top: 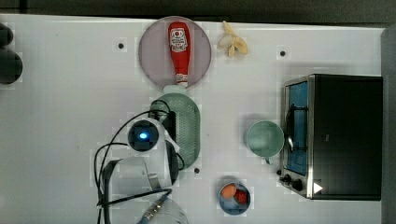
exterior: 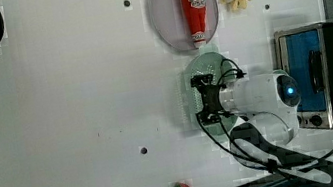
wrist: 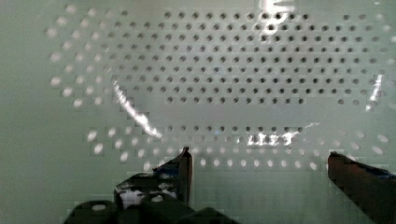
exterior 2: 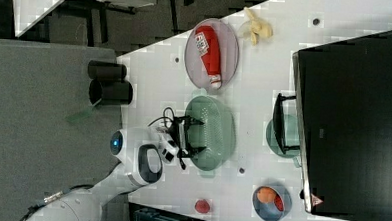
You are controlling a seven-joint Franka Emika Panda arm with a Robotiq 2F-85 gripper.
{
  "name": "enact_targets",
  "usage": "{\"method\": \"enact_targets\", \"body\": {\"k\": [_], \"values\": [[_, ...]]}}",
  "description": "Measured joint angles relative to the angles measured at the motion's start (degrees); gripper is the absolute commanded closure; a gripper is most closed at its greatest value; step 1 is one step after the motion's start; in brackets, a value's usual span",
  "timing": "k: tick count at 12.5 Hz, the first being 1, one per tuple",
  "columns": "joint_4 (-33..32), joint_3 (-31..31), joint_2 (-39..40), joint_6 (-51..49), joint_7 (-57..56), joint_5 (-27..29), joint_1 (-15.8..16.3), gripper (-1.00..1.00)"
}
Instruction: Drag strainer right to left.
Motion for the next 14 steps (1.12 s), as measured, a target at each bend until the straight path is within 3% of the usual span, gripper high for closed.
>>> {"method": "enact_targets", "body": {"k": [5,8,11,14], "values": [[2.9,-0.2,1.4,-1.5,3.7,1.1,5.7,-1.0],[7.9,1.6,4.6,-3.2,6.2,0.5,7.1,-1.0],[8.6,1.2,5.0,-6.3,9.1,1.1,10.5,-1.0],[11.9,0.8,6.6,-7.2,13.8,0.5,11.8,-1.0]]}}
